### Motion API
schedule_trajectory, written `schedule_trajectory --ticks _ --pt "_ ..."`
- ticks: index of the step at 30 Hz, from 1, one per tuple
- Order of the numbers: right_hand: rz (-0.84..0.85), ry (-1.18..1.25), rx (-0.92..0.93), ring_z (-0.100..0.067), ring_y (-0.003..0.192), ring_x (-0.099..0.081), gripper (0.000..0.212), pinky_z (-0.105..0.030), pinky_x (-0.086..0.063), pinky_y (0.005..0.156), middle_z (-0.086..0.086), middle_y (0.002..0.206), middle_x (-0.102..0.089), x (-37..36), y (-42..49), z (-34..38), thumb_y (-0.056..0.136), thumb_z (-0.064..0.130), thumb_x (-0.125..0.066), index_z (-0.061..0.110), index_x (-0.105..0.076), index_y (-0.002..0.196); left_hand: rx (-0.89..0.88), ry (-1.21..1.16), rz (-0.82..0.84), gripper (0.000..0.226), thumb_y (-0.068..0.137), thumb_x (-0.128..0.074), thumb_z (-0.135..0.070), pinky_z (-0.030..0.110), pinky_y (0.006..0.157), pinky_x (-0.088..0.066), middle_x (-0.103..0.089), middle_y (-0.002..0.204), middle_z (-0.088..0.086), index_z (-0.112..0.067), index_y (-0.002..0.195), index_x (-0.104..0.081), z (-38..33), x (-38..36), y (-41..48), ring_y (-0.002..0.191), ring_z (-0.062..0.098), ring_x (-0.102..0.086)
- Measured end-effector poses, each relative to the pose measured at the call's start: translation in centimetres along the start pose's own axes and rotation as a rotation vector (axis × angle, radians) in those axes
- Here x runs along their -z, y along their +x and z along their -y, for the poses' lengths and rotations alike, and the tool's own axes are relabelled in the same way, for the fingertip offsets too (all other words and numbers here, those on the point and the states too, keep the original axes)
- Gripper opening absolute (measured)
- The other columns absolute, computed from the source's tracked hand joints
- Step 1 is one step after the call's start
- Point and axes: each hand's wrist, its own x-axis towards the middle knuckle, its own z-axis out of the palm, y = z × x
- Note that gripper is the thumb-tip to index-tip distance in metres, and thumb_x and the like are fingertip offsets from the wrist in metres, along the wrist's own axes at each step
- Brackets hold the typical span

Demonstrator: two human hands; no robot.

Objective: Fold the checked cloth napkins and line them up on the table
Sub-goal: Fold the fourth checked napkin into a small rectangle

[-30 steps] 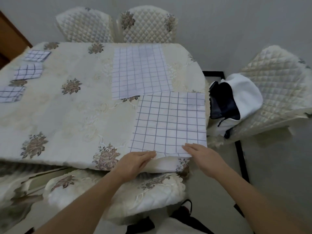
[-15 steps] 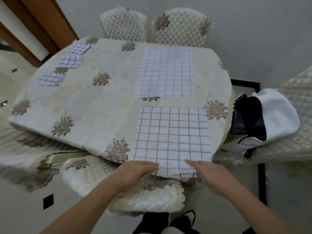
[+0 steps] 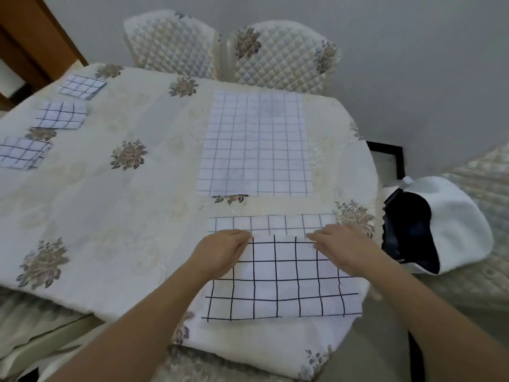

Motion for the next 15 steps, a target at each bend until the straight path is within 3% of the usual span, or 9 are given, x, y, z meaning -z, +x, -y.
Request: schedule_trajectory --ticks 4,6,8,12,15 --pt "0.001 0.034 -0.065 -0.018 0.152 -0.019 0.053 -0.051 -0.015 0.122 0.012 0.161 -0.029 -0.6 4.5 -1.4 0.105 0.05 -0.009 0.037 -0.028 0.154 -0.001 0.023 -0.095 0.047 0.104 -0.029 -0.036 0.036 0.09 -0.053 -0.068 0.127 0.001 -0.017 0.126 -0.067 2.8 -0.7 4.0 0.113 0.025 -0.064" --pt "-0.054 0.066 -0.075 -0.017 0.153 -0.018 0.073 -0.049 -0.014 0.123 0.012 0.163 -0.026 -1.7 6.1 -1.9 0.095 0.056 0.011 0.038 -0.028 0.154 -0.038 0.071 -0.173 0.047 0.101 -0.032 -0.035 0.037 0.091 -0.054 -0.07 0.122 0.005 -0.016 0.119 -0.071 4.1 -1.8 5.4 0.108 0.027 -0.067" --pt "-0.135 0.082 -0.094 -0.019 0.151 -0.024 0.082 -0.05 -0.02 0.12 0.009 0.161 -0.031 -2.9 7.3 -2.4 0.092 0.059 0.018 0.036 -0.034 0.152 -0.05 0.136 -0.235 0.038 0.099 -0.04 -0.029 0.039 0.091 -0.054 -0.071 0.12 0.005 -0.017 0.113 -0.073 5.3 -2.8 6.5 0.107 0.027 -0.067" --pt "-0.301 0.08 -0.153 -0.027 0.142 -0.043 0.055 -0.053 -0.038 0.11 -0.002 0.153 -0.047 -5.0 8.9 -2.7 0.102 0.045 -0.023 0.023 -0.046 0.146 -0.023 0.213 -0.315 0.018 0.089 -0.059 -0.021 0.043 0.09 -0.049 -0.069 0.118 0.002 -0.019 0.102 -0.072 6.3 -4.6 7.9 0.108 0.027 -0.063" --pt "-0.456 0.103 -0.213 -0.03 0.143 -0.041 0.055 -0.056 -0.037 0.112 -0.008 0.154 -0.044 -6.3 9.0 -2.3 0.101 0.039 -0.035 0.015 -0.044 0.149 0.054 0.185 -0.361 0.017 0.091 -0.059 -0.021 0.045 0.095 -0.045 -0.067 0.119 0.001 -0.019 0.104 -0.07 6.0 -4.9 8.2 0.11 0.026 -0.061"
